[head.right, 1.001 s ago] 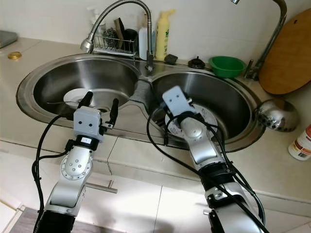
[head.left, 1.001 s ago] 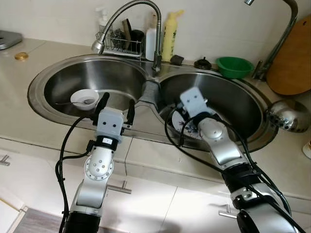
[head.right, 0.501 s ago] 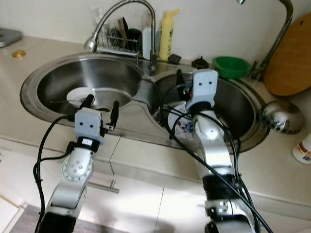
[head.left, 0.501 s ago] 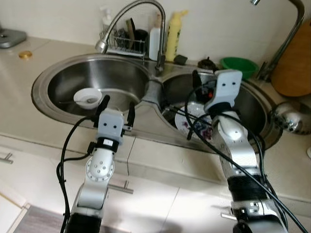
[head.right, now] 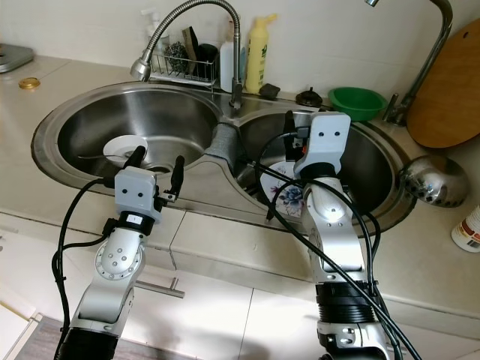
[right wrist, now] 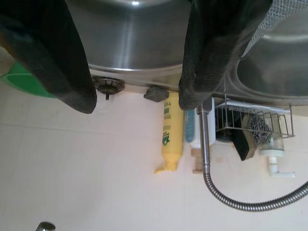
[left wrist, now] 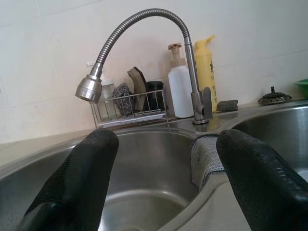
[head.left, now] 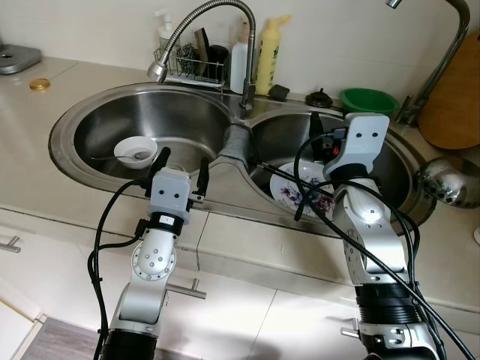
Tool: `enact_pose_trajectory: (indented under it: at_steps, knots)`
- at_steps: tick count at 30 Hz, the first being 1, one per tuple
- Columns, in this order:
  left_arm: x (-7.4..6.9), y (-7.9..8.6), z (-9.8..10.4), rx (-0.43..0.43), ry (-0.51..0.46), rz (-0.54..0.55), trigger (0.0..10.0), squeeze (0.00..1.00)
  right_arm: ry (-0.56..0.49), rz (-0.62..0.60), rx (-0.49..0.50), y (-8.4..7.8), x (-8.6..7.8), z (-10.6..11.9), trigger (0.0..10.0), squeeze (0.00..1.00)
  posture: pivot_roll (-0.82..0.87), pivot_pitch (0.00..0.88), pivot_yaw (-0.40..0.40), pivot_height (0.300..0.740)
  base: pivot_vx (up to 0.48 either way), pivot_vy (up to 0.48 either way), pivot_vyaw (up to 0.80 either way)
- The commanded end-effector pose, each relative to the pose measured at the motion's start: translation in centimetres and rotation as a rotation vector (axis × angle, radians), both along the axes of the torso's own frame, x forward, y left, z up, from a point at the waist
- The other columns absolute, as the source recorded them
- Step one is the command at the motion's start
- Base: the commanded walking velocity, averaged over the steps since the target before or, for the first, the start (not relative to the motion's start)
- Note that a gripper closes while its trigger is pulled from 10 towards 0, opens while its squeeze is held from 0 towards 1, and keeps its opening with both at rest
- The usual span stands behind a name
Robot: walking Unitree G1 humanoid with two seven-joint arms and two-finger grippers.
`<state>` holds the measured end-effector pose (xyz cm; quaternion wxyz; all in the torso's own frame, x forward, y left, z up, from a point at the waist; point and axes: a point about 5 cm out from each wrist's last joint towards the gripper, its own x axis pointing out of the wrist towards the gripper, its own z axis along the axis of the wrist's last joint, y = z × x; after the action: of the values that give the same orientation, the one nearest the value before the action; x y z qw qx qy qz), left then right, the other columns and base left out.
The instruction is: Kitchen organization
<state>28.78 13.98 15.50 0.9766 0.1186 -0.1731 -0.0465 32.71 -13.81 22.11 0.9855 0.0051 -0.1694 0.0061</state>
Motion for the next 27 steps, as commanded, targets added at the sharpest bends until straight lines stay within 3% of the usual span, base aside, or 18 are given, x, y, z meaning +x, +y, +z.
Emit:
enact_pose_trajectory:
  at_steps: [1,7,27]
  knots:
    - [0.09,-0.22,0.44,-0.004,-0.013,-0.011,10.0,0.0,-0.009,-0.028,0.002,-0.45,-0.29,0.23,10.0,0.0,0.11,0.0,-0.075,0.74,0.0,0.0,0.0]
    - [0.11,-0.22,0.46,-0.004,-0.014,-0.009,10.0,0.0,-0.009,-0.039,0.011,-0.46,-0.24,0.35,10.0,0.0,0.11,0.0,-0.077,0.74,0.0,0.0,0.0]
    - [-0.01,-0.31,0.47,0.0,-0.022,-0.016,10.0,0.0,-0.022,-0.063,-0.007,-0.26,-0.35,0.36,10.0,0.0,0.11,0.0,-0.081,0.74,0.0,0.48,0.0]
